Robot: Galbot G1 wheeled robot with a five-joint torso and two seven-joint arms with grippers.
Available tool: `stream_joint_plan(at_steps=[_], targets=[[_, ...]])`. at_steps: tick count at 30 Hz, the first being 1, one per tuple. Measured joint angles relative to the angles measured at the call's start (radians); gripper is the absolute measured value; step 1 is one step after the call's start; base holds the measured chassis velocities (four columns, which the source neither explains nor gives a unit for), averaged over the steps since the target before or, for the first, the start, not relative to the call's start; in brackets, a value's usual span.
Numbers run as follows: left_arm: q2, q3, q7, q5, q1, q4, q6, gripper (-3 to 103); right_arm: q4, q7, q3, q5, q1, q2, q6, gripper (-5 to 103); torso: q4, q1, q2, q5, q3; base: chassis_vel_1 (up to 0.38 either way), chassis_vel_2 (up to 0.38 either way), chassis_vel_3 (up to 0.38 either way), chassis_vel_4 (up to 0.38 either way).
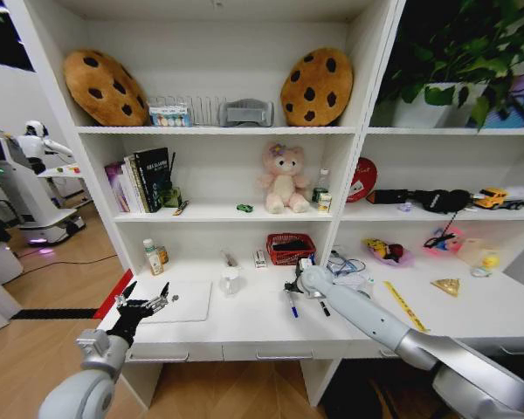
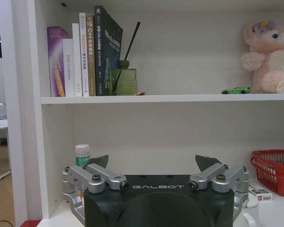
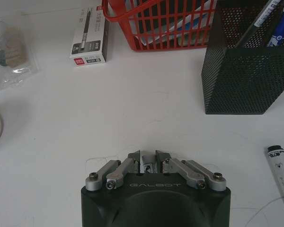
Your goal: Organize the objects on the table.
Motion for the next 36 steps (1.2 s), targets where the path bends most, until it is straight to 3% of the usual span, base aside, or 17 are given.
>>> stream_joint_plan(at_steps=[2, 5, 18, 21, 22, 24, 30, 32, 33, 36], targets=[[0.0, 0.0, 0.0, 0.0, 0.0, 0.0, 0.0, 100, 0.009, 0.006, 0.001, 0.003, -0.005, -0.001, 0.0, 12, 0.0001, 0.0, 0.0, 0.0002, 0.0, 0.0, 0.0, 0.0, 0.0], [0.0, 0.0, 0.0, 0.0, 0.0, 0.0, 0.0, 100, 0.019, 0.012, 0.01, 0.01, -0.013, -0.005, 0.0, 9, 0.0003, 0.0, 0.0, 0.0003, 0.0, 0.0, 0.0, 0.0, 0.0], [0.0, 0.0, 0.0, 0.0, 0.0, 0.0, 0.0, 100, 0.118, 0.053, 0.062, -0.017, -0.067, -0.048, -0.006, 9, 0.0, 0.0, -0.001, 0.0009, 0.001, 0.0, 0.0, 0.0, 0.0], [0.0, 0.0, 0.0, 0.0, 0.0, 0.0, 0.0, 100, 0.179, 0.043, 0.08, -0.133, -0.075, -0.084, -0.005, 9, -0.0003, 0.001, -0.001, 0.0004, 0.001, 0.0, 0.0, 0.0, 0.0], [0.0, 0.0, 0.0, 0.0, 0.0, 0.0, 0.0, 100, 0.179, 0.043, 0.08, -0.133, -0.075, -0.084, -0.005, 9, -0.0003, 0.001, -0.001, 0.0004, 0.001, 0.0, 0.0, 0.0, 0.0], [0.0, 0.0, 0.0, 0.0, 0.0, 0.0, 0.0, 100, 0.223, 0.01, 0.096, -0.243, -0.086, -0.111, 0.02, 9, -0.0001, 0.001, -0.001, 0.0006, 0.001, 0.0, 0.0, 0.0, 0.0], [0.0, 0.0, 0.0, 0.0, 0.0, 0.0, 0.0, 100, 0.312, -0.038, 0.154, -0.395, -0.13, -0.159, 0.087, 9, 0.0001, 0.0, 0.0, 0.0003, 0.0, 0.0, 0.0, 0.0, 0.0], [0.0, 0.0, 0.0, 0.0, 0.0, 0.0, 0.0, 100, 0.316, -0.134, 0.191, -0.566, -0.163, -0.183, 0.185, 9, -0.0001, 0.0, 0.0, 0.0004, 0.0, 0.0, 0.0, 0.0, 0.0], [0.0, 0.0, 0.0, 0.0, 0.0, 0.0, 0.0, 100, 0.316, -0.134, 0.191, -0.566, -0.163, -0.183, 0.185, 9, -0.0001, 0.0, 0.0, 0.0004, 0.0, 0.0, 0.0, 0.0, 0.0], [0.0, 0.0, 0.0, 0.0, 0.0, 0.0, 0.0, 100, 0.282, -0.235, 0.243, -0.754, -0.206, -0.194, 0.349, 9, -0.0002, 0.0, 0.0, 0.0005, 0.0, 0.0, 0.0, 0.0, 0.0]])
